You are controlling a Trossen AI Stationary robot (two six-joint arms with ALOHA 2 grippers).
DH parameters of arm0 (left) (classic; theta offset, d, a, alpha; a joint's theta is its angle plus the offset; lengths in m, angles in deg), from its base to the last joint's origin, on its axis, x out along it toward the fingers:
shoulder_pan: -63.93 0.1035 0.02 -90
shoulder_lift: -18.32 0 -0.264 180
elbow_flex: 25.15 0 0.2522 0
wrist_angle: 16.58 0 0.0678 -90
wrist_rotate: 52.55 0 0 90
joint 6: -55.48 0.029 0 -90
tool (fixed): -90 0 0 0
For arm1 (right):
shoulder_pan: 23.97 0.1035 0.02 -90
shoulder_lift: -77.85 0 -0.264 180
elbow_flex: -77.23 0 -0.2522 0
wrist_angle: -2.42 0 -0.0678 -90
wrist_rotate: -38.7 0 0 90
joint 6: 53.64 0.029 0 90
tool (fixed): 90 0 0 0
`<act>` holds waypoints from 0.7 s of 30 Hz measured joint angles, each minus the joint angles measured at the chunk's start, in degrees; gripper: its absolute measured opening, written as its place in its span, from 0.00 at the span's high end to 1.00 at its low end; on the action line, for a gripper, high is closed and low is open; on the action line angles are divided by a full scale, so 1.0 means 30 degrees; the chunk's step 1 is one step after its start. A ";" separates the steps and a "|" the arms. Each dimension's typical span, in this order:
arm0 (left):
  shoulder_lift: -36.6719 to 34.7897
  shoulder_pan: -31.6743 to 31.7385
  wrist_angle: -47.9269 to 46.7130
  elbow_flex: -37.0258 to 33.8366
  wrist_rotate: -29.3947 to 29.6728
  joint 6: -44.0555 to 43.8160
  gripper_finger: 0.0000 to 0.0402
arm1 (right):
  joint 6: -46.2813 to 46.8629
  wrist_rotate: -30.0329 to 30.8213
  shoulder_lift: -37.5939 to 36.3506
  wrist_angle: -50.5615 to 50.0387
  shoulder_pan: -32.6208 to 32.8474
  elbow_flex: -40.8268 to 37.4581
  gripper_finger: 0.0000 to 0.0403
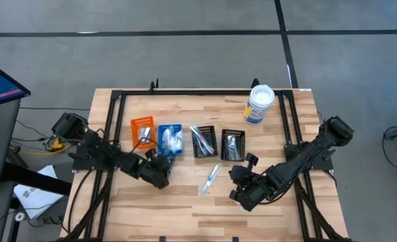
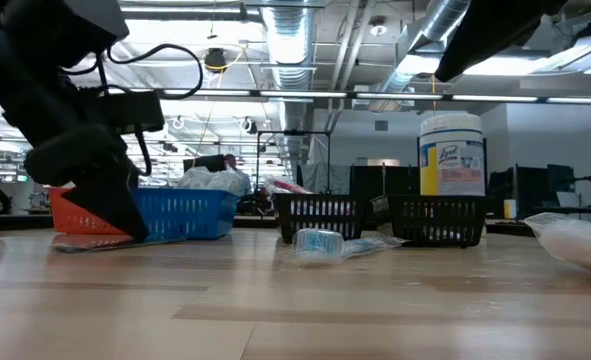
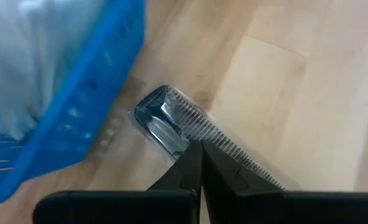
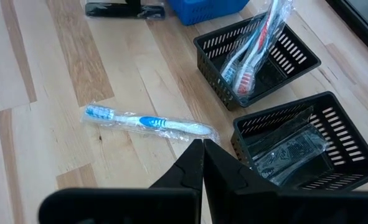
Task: Pick & Place Travel size toiletries
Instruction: Put the black comb into the right black bin
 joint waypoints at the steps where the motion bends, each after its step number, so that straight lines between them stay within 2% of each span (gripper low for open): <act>1: -0.0018 -0.0004 0.0019 0.0007 -0.0278 0.0274 1.00 | -0.0001 0.0002 0.0000 0.0000 -0.0005 0.0000 1.00; 14: 0.0020 -0.0661 0.1430 -0.0035 -0.3724 0.4387 1.00 | -0.0099 0.0000 0.0000 0.0580 -0.0138 0.0000 1.00; 21: 0.0079 -0.0893 0.3468 -0.0091 -0.5797 0.6045 1.00 | -0.3993 -0.0440 0.0168 0.4968 -0.0861 0.0015 1.00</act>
